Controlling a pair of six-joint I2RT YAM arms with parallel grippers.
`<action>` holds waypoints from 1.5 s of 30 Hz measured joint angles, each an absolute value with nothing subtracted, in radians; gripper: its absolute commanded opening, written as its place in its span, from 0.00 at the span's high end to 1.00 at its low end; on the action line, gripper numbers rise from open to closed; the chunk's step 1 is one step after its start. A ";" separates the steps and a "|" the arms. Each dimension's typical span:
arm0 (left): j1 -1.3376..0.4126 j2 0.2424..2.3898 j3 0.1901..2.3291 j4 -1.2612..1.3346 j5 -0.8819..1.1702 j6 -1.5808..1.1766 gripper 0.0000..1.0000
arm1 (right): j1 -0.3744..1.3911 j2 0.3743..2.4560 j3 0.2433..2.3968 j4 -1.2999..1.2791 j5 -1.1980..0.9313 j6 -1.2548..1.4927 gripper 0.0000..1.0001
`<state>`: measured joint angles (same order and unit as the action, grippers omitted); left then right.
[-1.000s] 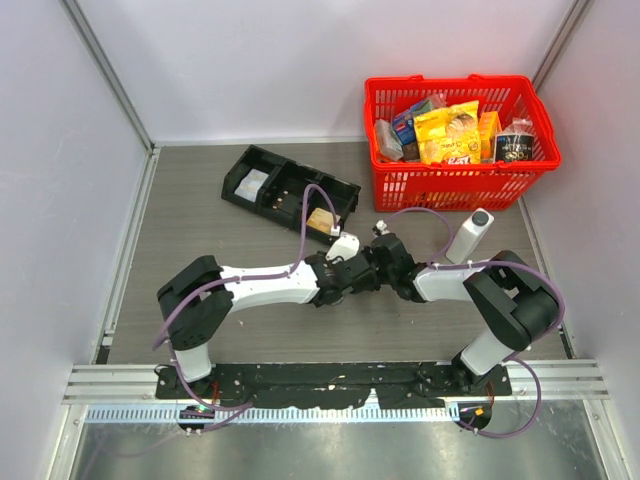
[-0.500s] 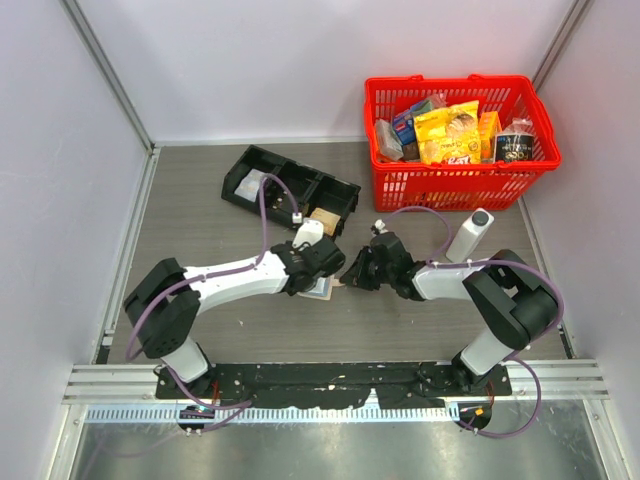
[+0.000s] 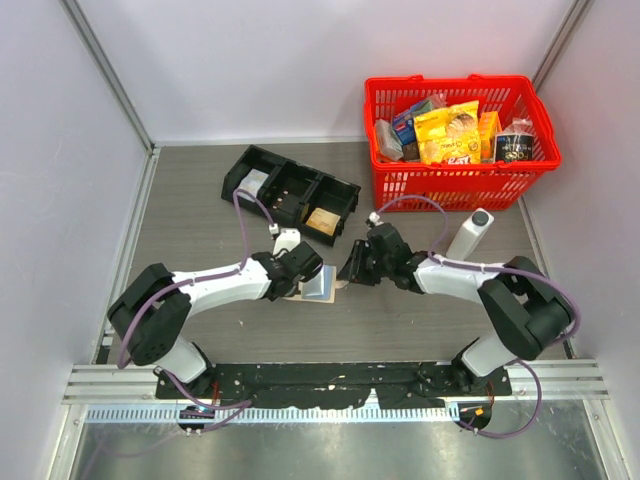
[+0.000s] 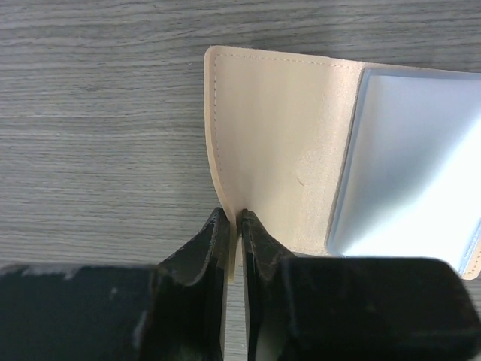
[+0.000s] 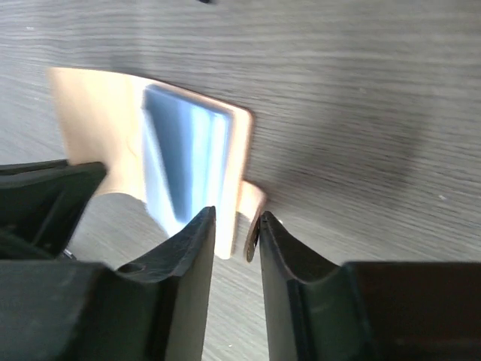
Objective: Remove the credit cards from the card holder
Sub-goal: Open the card holder at the center of the board.
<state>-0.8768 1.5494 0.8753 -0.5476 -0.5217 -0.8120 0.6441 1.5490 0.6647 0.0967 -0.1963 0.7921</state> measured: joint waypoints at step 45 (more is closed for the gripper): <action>-0.801 1.414 0.693 -0.302 -0.263 -0.815 0.68 | 0.853 1.729 1.006 0.019 -0.155 0.685 0.86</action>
